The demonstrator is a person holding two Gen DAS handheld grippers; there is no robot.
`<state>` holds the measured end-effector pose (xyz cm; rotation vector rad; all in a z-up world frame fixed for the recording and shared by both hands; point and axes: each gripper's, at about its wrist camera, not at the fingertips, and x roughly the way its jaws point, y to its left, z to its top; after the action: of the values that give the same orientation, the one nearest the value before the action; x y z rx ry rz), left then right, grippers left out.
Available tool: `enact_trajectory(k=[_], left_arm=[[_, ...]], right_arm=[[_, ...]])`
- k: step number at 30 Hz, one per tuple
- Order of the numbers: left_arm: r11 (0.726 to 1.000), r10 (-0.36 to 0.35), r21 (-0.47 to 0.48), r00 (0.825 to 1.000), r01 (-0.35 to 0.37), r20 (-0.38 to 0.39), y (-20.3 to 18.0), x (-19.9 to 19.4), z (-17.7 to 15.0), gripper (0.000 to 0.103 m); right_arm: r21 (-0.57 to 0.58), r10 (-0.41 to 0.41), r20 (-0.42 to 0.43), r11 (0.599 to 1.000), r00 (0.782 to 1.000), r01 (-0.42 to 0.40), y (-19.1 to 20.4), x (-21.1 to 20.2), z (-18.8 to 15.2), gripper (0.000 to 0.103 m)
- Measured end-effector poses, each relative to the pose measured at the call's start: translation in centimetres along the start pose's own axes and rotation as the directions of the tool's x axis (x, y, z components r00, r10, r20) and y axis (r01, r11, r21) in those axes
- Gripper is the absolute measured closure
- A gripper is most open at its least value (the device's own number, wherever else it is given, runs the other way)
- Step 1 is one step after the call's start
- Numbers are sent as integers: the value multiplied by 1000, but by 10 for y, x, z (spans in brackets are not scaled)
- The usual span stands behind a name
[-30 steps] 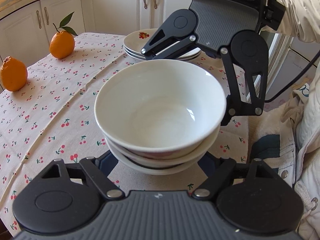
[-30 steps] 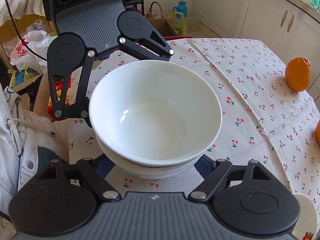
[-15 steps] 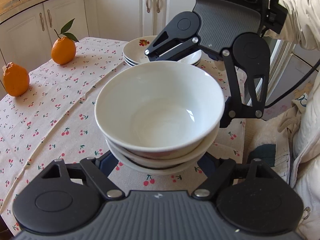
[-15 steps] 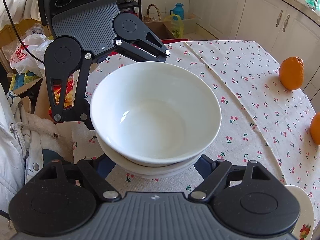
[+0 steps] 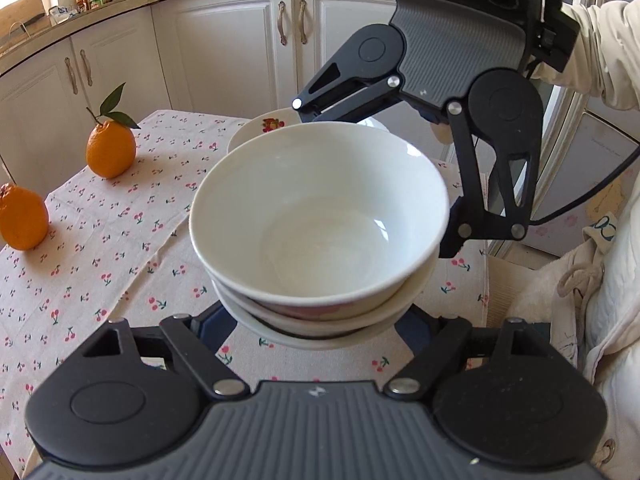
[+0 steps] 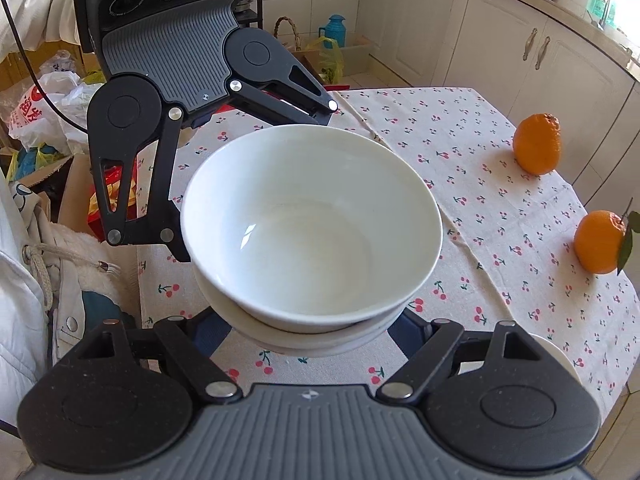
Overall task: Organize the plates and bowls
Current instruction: 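Lift the bowl stack with both grippers and carry it over the plate stack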
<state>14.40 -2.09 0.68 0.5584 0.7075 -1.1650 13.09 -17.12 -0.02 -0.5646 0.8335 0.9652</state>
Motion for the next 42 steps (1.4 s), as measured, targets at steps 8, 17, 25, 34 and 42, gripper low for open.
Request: enact_trajectory(k=[8, 17, 25, 34, 42], left_arm=[[998, -14, 64, 999, 12, 36, 1, 23, 38, 19], [989, -63, 136, 995, 52, 74, 9, 67, 83, 19], [983, -113, 152, 992, 103, 60, 17, 109, 105, 19], [985, -114, 135, 993, 109, 34, 24, 128, 107, 19], [987, -109, 120, 994, 105, 28, 29, 132, 107, 19]], right_arm=[[25, -76, 0, 997, 997, 76, -20, -30, -22, 16], [85, -165, -20, 983, 986, 166, -54, -57, -58, 16], [149, -186, -54, 970, 981, 192, -82, -59, -89, 15], [185, -170, -59, 967, 984, 178, -99, -45, -100, 15], [210, -163, -60, 963, 985, 172, -105, -41, -102, 16]])
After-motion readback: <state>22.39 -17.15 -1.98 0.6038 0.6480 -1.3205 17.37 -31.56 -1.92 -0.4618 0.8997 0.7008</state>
